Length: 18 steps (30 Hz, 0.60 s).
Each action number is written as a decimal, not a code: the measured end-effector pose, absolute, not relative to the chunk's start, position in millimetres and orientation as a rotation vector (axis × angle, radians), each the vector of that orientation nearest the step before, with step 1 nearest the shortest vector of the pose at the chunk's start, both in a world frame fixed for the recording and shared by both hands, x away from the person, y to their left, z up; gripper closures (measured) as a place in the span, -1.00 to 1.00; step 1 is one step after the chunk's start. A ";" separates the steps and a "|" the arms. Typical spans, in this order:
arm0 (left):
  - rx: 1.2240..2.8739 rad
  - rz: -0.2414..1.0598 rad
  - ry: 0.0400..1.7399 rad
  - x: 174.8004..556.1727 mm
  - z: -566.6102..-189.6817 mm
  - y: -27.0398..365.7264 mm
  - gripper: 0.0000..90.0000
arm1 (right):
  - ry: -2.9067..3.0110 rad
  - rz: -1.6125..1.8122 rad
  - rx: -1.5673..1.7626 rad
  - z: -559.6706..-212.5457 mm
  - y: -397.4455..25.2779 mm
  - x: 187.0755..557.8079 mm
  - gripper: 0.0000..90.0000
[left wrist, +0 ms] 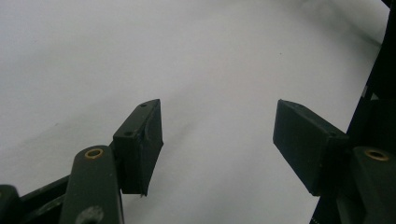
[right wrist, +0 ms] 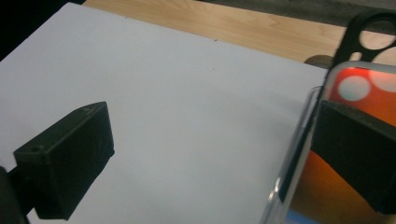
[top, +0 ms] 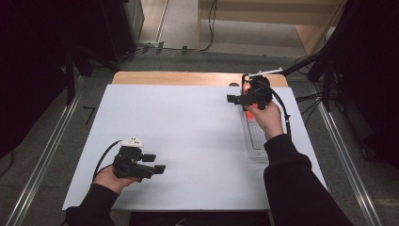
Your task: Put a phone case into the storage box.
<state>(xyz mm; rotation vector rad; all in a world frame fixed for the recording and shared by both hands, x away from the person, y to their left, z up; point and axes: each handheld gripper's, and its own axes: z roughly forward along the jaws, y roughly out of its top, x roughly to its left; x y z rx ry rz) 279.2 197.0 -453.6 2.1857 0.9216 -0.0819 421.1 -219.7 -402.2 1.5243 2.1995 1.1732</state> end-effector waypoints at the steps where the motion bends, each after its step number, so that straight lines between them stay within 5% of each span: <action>1: 2.185 -0.082 0.921 279.3 -453.6 197.4 -0.26 | 2.210 1.175 1.516 -402.8 -217.2 419.9 -1.00; 18: 2.170 -0.083 0.927 281.2 -452.1 202.0 -0.26 | 2.377 1.189 1.441 -416.0 -198.1 389.8 -1.00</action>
